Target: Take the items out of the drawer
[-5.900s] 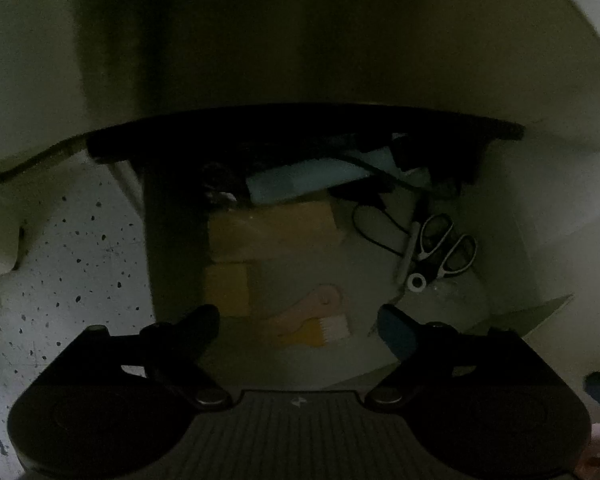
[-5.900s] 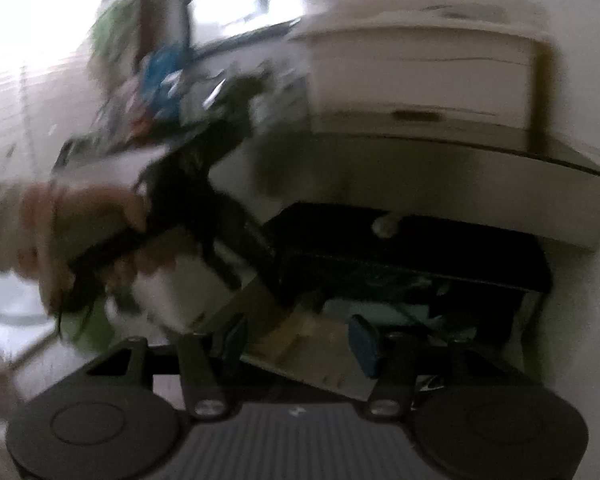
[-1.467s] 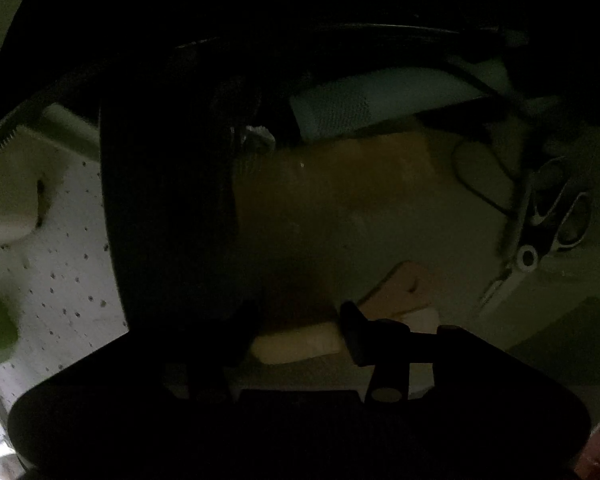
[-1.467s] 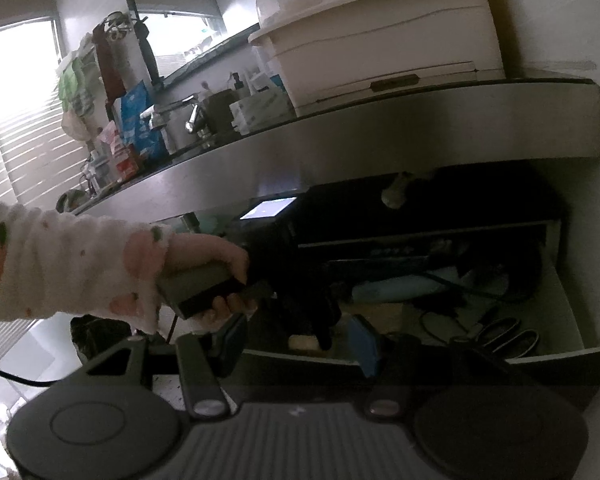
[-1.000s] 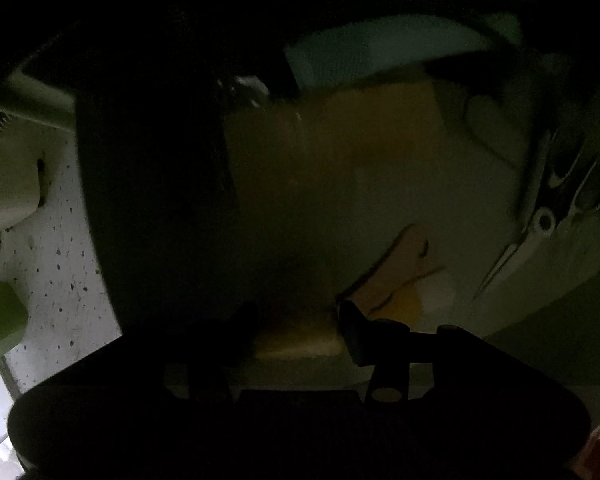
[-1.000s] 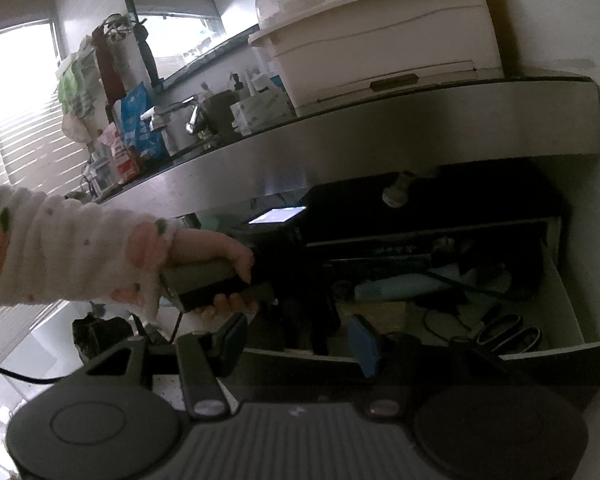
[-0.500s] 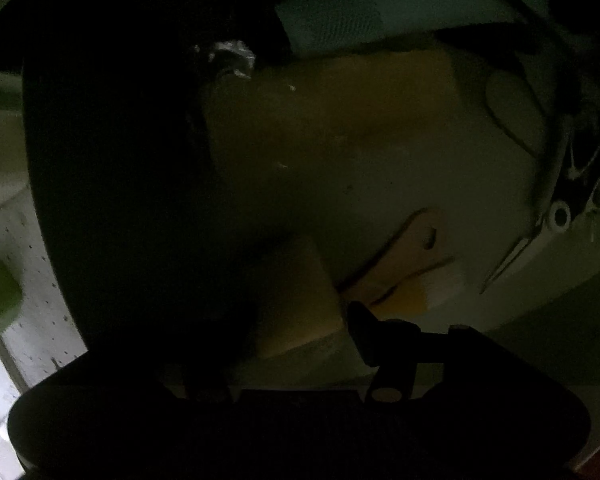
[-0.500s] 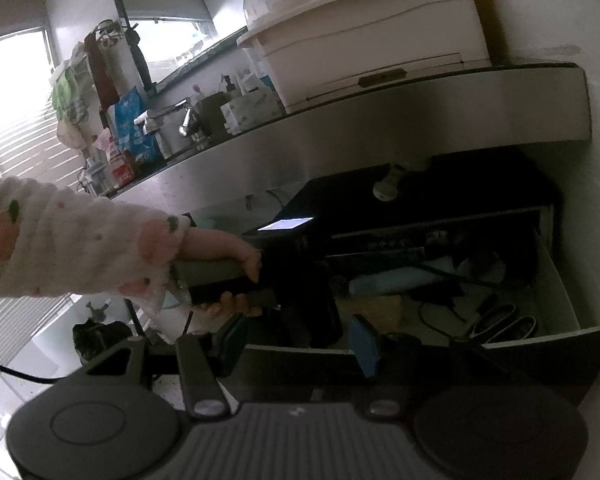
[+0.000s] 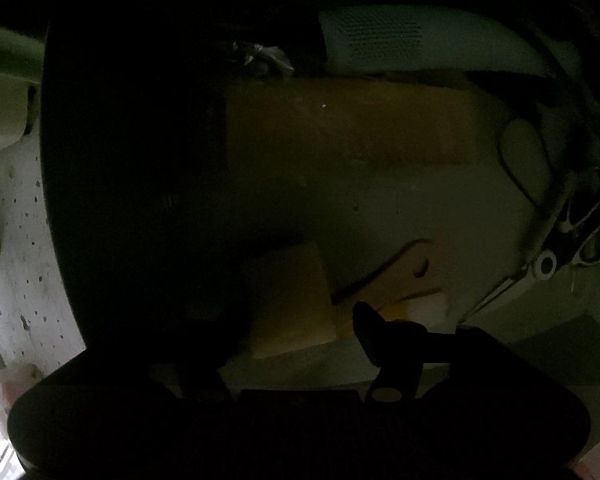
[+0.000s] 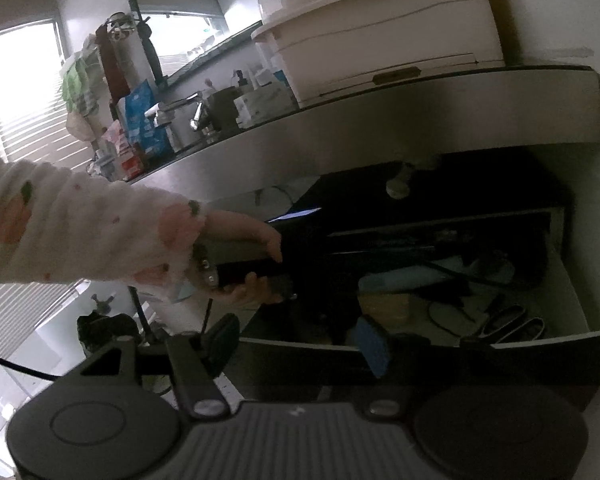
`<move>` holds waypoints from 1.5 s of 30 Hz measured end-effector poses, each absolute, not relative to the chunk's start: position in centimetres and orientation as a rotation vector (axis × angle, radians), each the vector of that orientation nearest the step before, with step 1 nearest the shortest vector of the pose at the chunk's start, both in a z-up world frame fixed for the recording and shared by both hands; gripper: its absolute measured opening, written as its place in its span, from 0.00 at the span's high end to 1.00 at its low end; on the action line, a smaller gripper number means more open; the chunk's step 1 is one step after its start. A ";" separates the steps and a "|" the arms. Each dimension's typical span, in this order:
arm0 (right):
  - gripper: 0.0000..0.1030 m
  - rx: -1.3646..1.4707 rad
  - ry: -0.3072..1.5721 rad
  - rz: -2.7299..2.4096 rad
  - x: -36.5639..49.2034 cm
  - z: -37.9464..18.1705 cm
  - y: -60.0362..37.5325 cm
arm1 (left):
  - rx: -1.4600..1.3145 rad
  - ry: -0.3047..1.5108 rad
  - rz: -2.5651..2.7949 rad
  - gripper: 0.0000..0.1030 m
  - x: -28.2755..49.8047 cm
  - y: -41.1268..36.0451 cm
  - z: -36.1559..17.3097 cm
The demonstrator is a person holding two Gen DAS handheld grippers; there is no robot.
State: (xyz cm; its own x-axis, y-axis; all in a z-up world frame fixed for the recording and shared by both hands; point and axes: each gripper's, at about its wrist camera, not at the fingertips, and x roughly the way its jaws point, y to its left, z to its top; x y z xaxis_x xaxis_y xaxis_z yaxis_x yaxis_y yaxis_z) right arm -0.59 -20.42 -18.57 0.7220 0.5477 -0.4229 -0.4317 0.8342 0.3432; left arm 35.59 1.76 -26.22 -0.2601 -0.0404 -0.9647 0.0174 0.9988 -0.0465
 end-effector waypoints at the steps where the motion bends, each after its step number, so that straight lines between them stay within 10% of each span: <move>1: 0.37 0.230 0.536 0.545 -0.6 -18.6 -20.4 | -0.017 1.841 -0.047 0.40 35.7 1.6 -26.4; 25: 0.37 0.246 0.534 0.560 -0.7 -18.7 -20.4 | 0.032 1.874 -0.062 0.52 35.0 -1.1 -26.0; 45: 0.37 0.283 0.527 0.562 -0.8 -19.1 -20.7 | -0.025 1.847 0.099 0.34 36.5 -5.4 -26.5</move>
